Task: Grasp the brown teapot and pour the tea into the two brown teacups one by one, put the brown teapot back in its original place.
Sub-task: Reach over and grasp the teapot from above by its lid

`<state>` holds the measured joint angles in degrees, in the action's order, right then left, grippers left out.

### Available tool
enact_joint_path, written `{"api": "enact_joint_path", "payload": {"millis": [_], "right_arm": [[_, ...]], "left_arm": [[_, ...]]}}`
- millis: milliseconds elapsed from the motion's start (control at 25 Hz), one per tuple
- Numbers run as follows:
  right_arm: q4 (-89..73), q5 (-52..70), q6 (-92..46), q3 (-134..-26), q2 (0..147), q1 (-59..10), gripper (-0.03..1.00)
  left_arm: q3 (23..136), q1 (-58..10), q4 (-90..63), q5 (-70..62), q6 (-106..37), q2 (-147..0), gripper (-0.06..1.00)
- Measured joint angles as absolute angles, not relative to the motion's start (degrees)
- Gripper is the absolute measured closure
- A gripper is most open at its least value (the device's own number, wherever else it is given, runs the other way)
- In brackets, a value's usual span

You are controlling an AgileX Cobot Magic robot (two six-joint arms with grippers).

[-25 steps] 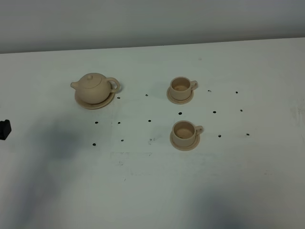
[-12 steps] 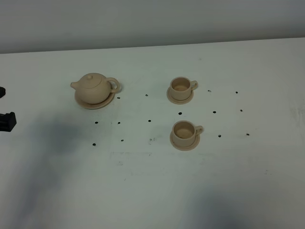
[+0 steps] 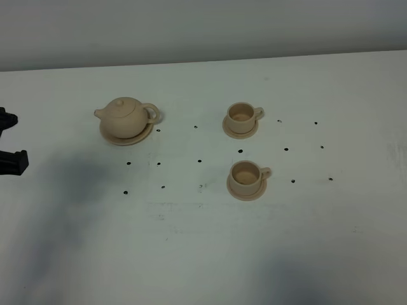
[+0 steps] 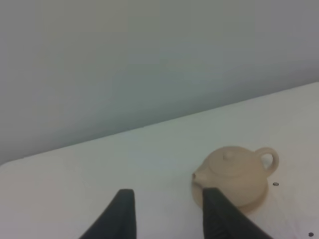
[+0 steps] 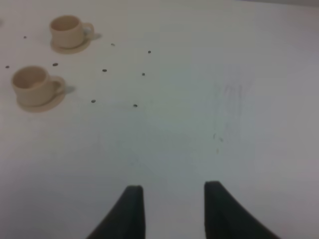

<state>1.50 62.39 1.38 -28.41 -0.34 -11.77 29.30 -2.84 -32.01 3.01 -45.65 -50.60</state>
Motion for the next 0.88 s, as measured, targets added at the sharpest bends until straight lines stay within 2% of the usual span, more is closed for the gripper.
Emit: {"api": "enact_joint_path", "payload": {"millis": [320,560,880], "right_arm": [[1.4,62.4,1.4,-28.4,-0.3,-11.4,0.65],[1.4,62.4,1.4,-28.4,-0.3,-5.7,0.65],[1.2,62.4,1.4,-28.4,-0.3,-2.5,0.65]], "left_arm": [[30.2,-4.0,-30.9,3.3,-45.6,-53.4,0.64],[31.6,-4.3,-30.9,4.0,-45.4,-56.5,0.64],[34.5,-4.4,-30.9,4.7,-45.3,-59.2,0.64]]}}
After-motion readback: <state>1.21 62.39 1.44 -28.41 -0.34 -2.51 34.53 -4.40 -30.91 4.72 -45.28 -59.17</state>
